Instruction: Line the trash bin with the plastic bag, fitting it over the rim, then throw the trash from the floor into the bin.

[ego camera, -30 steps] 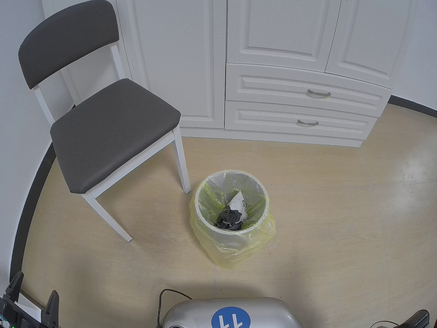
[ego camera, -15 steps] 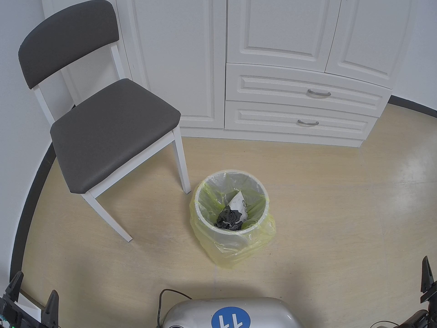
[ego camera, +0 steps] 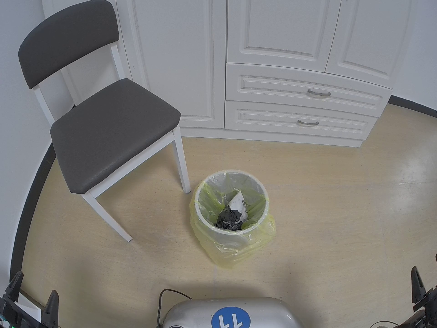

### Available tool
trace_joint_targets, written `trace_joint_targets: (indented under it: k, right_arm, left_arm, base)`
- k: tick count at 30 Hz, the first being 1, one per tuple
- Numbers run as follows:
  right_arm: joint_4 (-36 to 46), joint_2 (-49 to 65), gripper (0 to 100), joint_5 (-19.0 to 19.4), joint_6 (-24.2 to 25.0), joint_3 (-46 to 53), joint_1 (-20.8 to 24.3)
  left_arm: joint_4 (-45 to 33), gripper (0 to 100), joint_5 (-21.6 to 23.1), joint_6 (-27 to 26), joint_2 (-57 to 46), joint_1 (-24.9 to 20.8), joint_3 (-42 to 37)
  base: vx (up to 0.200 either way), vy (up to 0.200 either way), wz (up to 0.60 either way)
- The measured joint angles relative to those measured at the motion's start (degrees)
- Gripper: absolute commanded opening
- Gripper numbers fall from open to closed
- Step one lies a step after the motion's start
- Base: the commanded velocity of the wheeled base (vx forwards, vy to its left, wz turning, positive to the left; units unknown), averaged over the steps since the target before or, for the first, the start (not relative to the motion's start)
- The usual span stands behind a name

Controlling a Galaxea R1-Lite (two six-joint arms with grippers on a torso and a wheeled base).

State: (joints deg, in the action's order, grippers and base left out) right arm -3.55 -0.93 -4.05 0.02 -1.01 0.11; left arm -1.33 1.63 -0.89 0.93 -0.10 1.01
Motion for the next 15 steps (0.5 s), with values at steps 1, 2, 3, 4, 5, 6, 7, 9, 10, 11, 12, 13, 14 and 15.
trace_joint_targets:
  k: [1,2,3,4,5,6,7,9,10,11,12,13,14,15]
  right_arm:
    - [0.8,0.0,100,1.1,0.1,0.0,0.0]
    - [1.9,0.0,100,1.9,0.1,0.0,0.0]
    - [3.1,0.0,100,2.4,0.2,0.0,0.0]
    - [3.9,0.0,100,2.7,0.2,0.0,0.0]
    - [4.1,0.0,100,2.9,0.2,0.0,0.0]
    - [4.0,0.0,100,3.0,0.2,0.0,0.0]
    - [3.6,0.0,100,3.0,0.2,0.0,0.0]
    - [3.4,0.0,100,3.3,-0.2,0.0,-0.1]
    - [3.4,0.0,100,3.6,-1.0,0.0,-0.1]
    - [3.4,0.0,100,3.7,-1.4,0.0,-0.1]
    - [3.4,0.0,100,3.9,-1.6,0.0,-0.1]
    - [3.4,0.0,100,3.9,-1.7,0.0,-0.1]
    - [3.4,0.0,100,4.0,-1.6,0.0,-0.1]
    - [3.4,0.0,100,3.9,-1.2,0.0,-0.1]
  left_arm:
    - [0.0,100,0.0,0.0,0.0,0.0,0.0]
    - [0.0,100,0.0,0.0,0.0,0.0,0.0]
    - [0.0,100,0.0,0.0,0.0,0.0,0.0]
    - [0.0,100,0.0,0.0,0.0,0.0,0.0]
    - [0.0,100,0.0,0.0,0.0,0.0,0.0]
    - [0.0,100,0.0,0.0,0.0,0.0,0.0]
    - [0.0,100,0.0,0.0,0.0,0.0,0.0]
    - [0.0,100,0.1,-0.3,0.0,0.0,0.0]
    - [0.0,100,0.1,-0.7,0.0,-0.1,0.0]
    - [0.0,100,0.1,-0.9,0.0,-0.1,0.0]
    - [0.0,100,0.2,-1.2,0.2,-0.2,0.0]
    - [0.0,100,0.3,-1.3,0.5,-0.4,0.0]
    - [0.0,100,0.3,-1.4,0.9,-0.8,0.0]
    - [0.0,100,0.4,-1.3,1.3,-1.2,0.0]
  base:
    - [0.000,0.000,0.00]
    - [0.000,0.000,0.00]
    - [0.000,0.000,0.00]
    - [0.000,0.000,0.00]
    - [0.000,0.000,0.00]
    - [0.000,0.000,0.00]
    - [0.000,0.000,0.00]
    - [0.000,0.000,0.00]
    - [0.000,0.000,0.00]
    - [0.000,0.000,0.00]
    - [0.000,0.000,0.00]
    - [0.000,0.000,0.00]
    - [0.000,0.000,0.00]
    - [0.000,0.000,0.00]
